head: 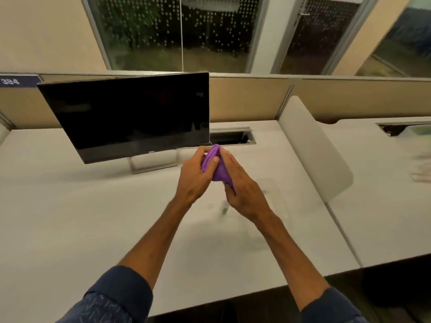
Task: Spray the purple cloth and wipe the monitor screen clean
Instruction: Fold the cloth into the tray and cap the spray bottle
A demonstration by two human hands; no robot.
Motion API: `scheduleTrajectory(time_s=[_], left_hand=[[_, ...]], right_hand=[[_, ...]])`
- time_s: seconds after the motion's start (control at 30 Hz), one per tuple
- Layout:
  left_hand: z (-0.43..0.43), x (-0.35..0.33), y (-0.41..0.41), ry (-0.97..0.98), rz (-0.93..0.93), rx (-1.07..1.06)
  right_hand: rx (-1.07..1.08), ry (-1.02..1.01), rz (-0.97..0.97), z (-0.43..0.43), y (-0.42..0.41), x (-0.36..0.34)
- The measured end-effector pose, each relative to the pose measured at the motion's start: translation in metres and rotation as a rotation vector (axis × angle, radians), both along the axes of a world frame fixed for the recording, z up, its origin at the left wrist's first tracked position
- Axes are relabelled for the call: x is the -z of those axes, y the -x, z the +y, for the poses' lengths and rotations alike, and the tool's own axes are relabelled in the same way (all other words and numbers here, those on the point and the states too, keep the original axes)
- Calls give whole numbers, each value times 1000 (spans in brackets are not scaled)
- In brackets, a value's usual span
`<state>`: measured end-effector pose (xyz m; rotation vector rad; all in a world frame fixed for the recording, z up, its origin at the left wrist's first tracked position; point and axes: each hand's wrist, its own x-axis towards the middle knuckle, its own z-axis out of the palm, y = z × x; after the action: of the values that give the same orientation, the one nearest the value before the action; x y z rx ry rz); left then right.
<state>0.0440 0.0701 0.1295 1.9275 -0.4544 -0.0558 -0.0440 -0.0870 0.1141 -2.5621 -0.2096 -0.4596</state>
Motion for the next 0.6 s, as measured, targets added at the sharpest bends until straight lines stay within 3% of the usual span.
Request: scheduleTrajectory(time_s=[0.1, 0.37, 0.6], left_hand=[[-61, -5, 27, 97, 35, -11], [-152, 23, 82, 179, 404, -91], [-174, 37, 85, 57, 464, -127]], right_hand=[[66, -34, -28, -65, 31, -2], [249, -303, 299, -129, 85, 34], [438, -144, 237, -144, 86, 61]])
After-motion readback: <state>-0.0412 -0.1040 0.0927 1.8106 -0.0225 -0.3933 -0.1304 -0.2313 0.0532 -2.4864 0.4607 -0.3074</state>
